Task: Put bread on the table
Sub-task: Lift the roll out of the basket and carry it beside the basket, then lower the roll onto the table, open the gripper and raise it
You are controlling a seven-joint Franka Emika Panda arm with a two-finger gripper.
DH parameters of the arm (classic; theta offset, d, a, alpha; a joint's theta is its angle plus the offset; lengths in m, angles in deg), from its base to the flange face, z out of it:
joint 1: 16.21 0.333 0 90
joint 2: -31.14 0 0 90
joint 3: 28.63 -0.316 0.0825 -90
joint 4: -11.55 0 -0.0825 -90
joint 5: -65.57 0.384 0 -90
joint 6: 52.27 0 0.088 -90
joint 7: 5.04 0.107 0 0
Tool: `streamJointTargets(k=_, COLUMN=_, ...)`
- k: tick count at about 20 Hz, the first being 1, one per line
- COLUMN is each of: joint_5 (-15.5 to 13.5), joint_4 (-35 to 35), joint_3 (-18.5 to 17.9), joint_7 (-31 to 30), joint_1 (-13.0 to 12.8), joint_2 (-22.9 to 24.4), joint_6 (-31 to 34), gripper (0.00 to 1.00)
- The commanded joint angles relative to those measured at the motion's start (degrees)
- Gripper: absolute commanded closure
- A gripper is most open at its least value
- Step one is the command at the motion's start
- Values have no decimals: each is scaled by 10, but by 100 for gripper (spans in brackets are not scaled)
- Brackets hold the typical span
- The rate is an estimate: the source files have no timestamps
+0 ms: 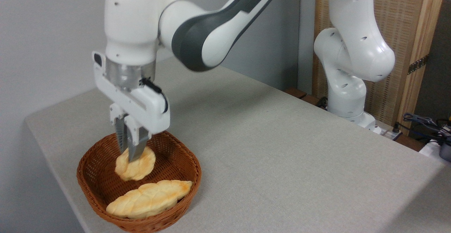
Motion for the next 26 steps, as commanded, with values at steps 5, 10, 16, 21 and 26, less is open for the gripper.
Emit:
streamJointTargets(k=5, joint_5=5, joint_4=-7, joint_3=-36, joint_7=5, joint_1=-3, joint_2=94, joint_6=216, gripper=83)
streamJointTargets(k=10, joint_5=33, joint_4=-15, joint_3=-34, joint_7=31, joint_1=-6, joint_2=103, joint_6=314, gripper=78)
streamJointTargets(k=16, joint_5=44, joint_4=-46, joint_3=-27, joint_7=35, joint_1=-12, joint_2=101, joint_6=316, gripper=6)
streamJointTargets(k=21, joint_5=46, joint_4=-47, joint_3=-27, joint_7=56, joint_1=-16, joint_2=97, joint_6=317, gripper=0)
streamJointTargets(k=26, joint_5=49, joint_4=-47, joint_3=-27, joint_7=56, joint_1=-16, joint_2=96, joint_6=316, gripper=0)
